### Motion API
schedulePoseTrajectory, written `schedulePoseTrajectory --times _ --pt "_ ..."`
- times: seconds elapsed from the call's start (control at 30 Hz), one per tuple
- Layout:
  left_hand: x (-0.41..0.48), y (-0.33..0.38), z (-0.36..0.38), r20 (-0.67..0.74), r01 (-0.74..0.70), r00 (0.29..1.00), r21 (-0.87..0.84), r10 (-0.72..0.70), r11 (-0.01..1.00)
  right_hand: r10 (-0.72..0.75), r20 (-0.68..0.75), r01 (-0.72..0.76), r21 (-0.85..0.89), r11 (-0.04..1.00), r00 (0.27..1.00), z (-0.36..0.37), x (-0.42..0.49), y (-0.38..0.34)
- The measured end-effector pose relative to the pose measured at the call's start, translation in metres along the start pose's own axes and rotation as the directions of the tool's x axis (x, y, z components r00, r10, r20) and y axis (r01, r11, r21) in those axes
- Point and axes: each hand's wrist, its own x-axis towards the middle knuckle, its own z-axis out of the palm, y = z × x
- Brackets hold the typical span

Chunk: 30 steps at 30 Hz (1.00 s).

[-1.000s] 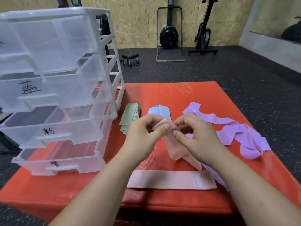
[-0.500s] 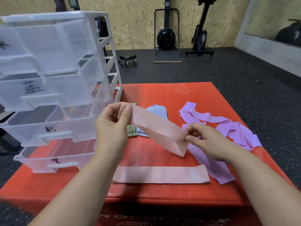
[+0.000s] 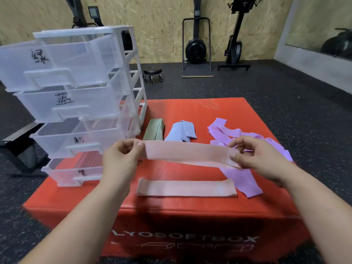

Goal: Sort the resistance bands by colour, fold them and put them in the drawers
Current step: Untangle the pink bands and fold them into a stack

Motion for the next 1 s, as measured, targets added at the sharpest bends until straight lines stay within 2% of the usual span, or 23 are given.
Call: schedulePoseTrajectory --times 0.13,0.23,0.37,0.47,0.53,0.7,0.87,1.0 --pt "-0.009 -0.014 -0.020 0.077 0.104 0.991 0.098 -0.112 0.990 0.026 -0.046 -0.023 0.058 0.998 0.999 0.004 -0.012 0.003" --pt "-0.014 -0.027 -0.030 0.123 0.080 0.987 0.205 -0.107 0.976 0.049 -0.084 -0.050 -0.008 0.999 0.995 0.010 -0.020 0.009" --pt "-0.017 -0.037 -0.038 0.117 0.027 0.991 0.324 -0.069 0.946 0.088 -0.137 -0.105 -0.121 0.987 0.987 0.020 -0.024 0.023" --pt "-0.016 -0.043 -0.039 0.153 -0.131 0.987 0.564 0.053 0.816 0.082 -0.199 -0.124 -0.210 0.970 0.976 0.029 -0.025 0.033" --pt "-0.016 -0.046 -0.039 0.187 -0.201 0.977 0.643 0.103 0.739 0.072 -0.227 -0.127 -0.235 0.964 0.971 0.035 -0.027 0.037" --pt "-0.018 -0.055 -0.037 0.314 -0.355 0.933 0.718 0.177 0.599 0.019 -0.230 -0.104 -0.363 0.926 0.973 0.047 -0.028 0.043" --pt "-0.016 -0.065 -0.038 0.475 -0.513 0.859 0.793 0.194 0.330 -0.017 -0.134 -0.062 -0.564 0.823 0.991 0.052 -0.029 0.051" --pt "-0.012 -0.061 -0.035 0.532 -0.578 0.815 0.777 0.231 0.249 -0.091 -0.136 -0.018 -0.640 0.768 0.987 0.048 -0.028 0.050"
